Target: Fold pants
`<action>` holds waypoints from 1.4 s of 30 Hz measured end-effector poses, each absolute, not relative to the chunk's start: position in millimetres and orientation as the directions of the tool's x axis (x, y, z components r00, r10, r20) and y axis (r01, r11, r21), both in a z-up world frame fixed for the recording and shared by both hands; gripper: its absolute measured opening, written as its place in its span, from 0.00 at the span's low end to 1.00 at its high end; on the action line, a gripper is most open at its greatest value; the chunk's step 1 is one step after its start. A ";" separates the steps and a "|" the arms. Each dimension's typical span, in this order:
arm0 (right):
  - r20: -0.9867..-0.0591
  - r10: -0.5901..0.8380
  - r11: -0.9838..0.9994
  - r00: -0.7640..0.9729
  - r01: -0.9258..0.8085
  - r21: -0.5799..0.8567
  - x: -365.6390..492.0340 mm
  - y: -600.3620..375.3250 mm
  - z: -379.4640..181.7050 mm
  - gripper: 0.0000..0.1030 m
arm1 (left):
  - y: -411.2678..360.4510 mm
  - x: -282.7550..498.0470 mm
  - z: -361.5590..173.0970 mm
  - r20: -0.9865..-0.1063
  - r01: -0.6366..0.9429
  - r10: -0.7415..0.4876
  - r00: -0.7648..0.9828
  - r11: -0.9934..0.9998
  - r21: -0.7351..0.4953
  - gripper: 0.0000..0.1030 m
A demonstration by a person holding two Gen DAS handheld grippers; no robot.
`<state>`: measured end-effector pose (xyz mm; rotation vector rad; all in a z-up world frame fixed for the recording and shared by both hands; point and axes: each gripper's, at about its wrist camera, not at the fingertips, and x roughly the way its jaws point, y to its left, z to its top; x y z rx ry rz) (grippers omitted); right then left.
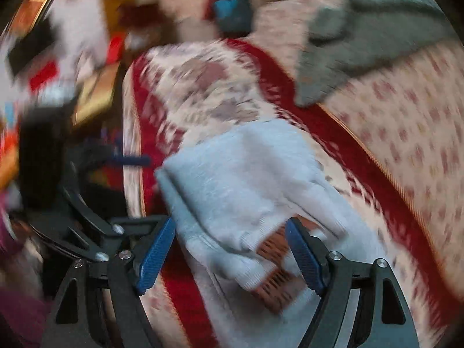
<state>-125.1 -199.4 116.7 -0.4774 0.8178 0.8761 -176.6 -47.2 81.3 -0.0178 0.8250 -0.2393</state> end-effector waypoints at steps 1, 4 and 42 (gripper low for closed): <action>-0.806 0.471 0.548 0.359 -0.835 -0.051 -124.4 -192.9 110.8 0.59 | -40.1 -180.9 82.8 -0.727 0.196 -0.207 0.655 0.975 -0.101 0.90; -0.840 0.443 0.513 0.312 -0.857 -0.047 -118.2 -176.9 90.7 0.48 | -19.7 -189.1 84.2 -0.735 0.158 -0.166 0.657 0.984 -0.081 0.90; -0.839 0.516 0.557 0.174 -0.812 0.174 -127.6 -164.6 67.1 0.10 | 20.4 -160.4 81.4 -0.700 -0.007 -0.240 0.673 0.944 -0.330 0.90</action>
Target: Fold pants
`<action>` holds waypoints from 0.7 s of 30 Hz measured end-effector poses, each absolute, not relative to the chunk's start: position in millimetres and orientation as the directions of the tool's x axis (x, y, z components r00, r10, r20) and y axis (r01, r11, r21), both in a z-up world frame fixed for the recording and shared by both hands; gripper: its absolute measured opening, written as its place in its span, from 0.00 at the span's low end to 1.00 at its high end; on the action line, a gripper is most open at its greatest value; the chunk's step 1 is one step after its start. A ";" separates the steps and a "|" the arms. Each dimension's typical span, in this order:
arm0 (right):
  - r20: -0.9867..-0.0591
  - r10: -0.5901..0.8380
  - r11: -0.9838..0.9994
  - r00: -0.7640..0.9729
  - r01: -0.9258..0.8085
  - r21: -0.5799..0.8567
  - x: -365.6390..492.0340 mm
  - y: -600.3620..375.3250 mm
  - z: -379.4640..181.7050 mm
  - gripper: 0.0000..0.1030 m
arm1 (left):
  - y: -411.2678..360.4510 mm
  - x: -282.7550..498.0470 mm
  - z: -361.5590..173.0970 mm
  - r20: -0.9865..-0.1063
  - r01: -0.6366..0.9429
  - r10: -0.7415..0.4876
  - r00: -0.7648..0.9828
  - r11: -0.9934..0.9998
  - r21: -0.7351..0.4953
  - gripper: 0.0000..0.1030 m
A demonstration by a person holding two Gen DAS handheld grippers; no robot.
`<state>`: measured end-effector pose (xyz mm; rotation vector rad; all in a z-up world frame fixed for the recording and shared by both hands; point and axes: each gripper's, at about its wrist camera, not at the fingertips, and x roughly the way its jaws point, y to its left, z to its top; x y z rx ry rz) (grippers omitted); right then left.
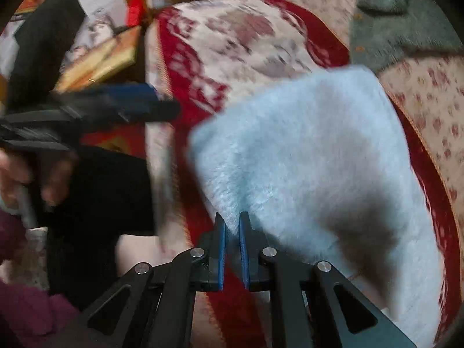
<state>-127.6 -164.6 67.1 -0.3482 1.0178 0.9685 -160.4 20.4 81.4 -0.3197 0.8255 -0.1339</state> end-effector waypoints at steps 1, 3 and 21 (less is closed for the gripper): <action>-0.825 0.540 0.564 0.165 -0.798 0.210 -123.7 -169.5 67.3 0.10 | 15.8 -157.3 81.8 -0.699 0.001 -0.245 0.672 0.944 -0.330 0.90; -0.799 0.586 0.580 0.136 -0.759 0.297 -115.6 -184.9 75.0 0.14 | 8.0 -153.2 83.0 -0.696 0.020 -0.254 0.672 0.945 -0.326 0.90; -0.730 0.572 0.784 0.374 -0.512 0.352 -48.1 -264.9 65.8 0.09 | -48.3 -114.2 39.6 -0.803 0.062 -0.123 0.583 0.992 -0.106 0.92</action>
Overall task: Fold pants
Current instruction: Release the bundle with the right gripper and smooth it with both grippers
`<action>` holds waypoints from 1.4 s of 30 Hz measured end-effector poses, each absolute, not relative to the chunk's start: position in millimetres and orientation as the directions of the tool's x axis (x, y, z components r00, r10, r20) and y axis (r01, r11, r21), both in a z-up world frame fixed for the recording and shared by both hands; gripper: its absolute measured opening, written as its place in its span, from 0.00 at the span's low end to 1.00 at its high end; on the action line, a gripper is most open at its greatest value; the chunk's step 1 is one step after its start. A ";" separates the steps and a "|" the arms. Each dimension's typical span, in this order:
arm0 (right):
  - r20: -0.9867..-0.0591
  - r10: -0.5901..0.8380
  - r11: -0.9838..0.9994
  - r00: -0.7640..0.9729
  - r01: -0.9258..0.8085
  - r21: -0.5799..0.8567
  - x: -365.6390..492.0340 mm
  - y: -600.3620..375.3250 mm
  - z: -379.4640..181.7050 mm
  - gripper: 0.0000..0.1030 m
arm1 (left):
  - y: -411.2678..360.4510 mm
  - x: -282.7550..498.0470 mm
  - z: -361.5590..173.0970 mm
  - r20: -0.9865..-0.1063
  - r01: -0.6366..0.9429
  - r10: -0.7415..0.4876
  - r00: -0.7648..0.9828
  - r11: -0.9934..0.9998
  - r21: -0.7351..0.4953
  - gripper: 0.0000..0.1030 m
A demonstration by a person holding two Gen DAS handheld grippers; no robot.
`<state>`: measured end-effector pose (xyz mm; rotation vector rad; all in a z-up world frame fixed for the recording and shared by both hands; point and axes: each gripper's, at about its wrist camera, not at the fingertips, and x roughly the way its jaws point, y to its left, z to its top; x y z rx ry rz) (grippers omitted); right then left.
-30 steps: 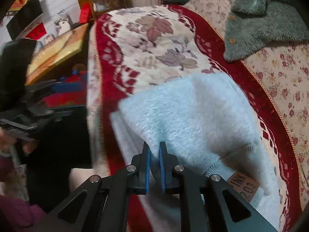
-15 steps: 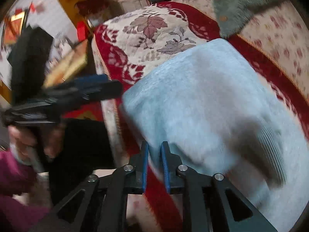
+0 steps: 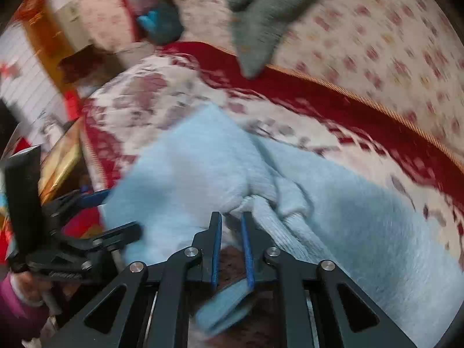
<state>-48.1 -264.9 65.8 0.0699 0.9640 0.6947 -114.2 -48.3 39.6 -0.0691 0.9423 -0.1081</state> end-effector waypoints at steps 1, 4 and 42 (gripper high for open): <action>-0.715 0.589 0.776 0.377 -0.509 0.372 -47.6 -269.7 64.3 0.09 | -48.4 -114.2 39.5 -0.802 0.060 -0.122 0.585 0.992 -0.108 0.92; -0.697 0.624 0.757 0.353 -0.494 0.428 -48.2 -279.3 71.0 0.09 | -46.9 -115.1 44.3 -0.799 0.045 -0.125 0.588 0.992 -0.122 0.92; -0.514 0.625 0.568 0.587 0.108 0.816 -261.0 -570.5 -9.5 0.93 | -372.9 -73.8 82.2 -0.749 0.693 -0.605 0.269 0.662 -0.286 0.96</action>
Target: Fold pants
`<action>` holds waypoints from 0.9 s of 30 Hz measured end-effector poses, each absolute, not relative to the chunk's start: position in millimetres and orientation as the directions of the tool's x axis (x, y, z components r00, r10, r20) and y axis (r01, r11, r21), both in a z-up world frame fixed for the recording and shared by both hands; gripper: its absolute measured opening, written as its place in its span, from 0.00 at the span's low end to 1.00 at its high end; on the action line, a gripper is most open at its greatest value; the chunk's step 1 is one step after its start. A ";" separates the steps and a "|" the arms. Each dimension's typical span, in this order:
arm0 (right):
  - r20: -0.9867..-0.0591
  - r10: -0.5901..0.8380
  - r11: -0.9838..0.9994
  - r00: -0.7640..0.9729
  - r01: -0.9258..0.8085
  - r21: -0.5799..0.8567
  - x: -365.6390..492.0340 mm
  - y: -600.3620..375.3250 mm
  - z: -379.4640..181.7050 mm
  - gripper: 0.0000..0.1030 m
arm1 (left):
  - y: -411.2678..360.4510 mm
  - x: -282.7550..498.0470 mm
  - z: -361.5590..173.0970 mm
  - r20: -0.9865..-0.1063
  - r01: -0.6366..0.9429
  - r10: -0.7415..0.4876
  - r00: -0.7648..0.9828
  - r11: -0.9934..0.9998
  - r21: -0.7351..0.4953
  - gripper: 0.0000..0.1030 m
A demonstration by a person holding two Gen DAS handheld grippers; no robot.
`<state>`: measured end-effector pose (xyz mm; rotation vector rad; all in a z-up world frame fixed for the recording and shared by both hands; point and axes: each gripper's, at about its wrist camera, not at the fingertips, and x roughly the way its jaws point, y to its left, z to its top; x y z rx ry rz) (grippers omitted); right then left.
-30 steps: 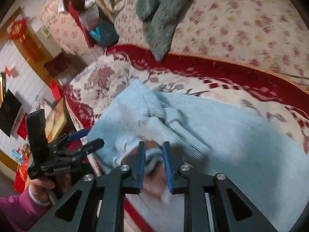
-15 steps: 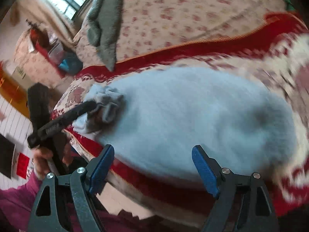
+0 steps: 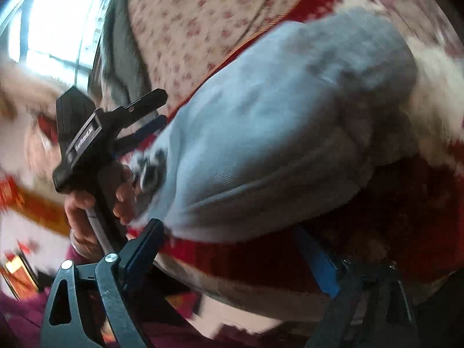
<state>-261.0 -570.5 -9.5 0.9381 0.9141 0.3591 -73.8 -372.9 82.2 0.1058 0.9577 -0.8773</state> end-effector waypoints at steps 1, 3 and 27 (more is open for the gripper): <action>-0.496 0.627 0.550 0.601 0.108 0.828 -260.5 -572.3 -12.0 0.93 | -378.0 -69.7 82.2 -0.751 0.705 -0.610 0.253 0.648 -0.289 0.96; -0.464 0.622 0.544 0.631 0.078 0.836 -260.7 -573.6 -11.5 0.93 | -392.0 -60.4 80.6 -0.758 0.740 -0.623 0.195 0.600 -0.303 0.96; -0.453 0.558 0.631 0.696 -0.002 0.776 -253.1 -573.3 -5.3 0.82 | -508.8 -32.9 10.6 -0.892 0.927 -0.416 -0.176 0.236 -0.292 0.96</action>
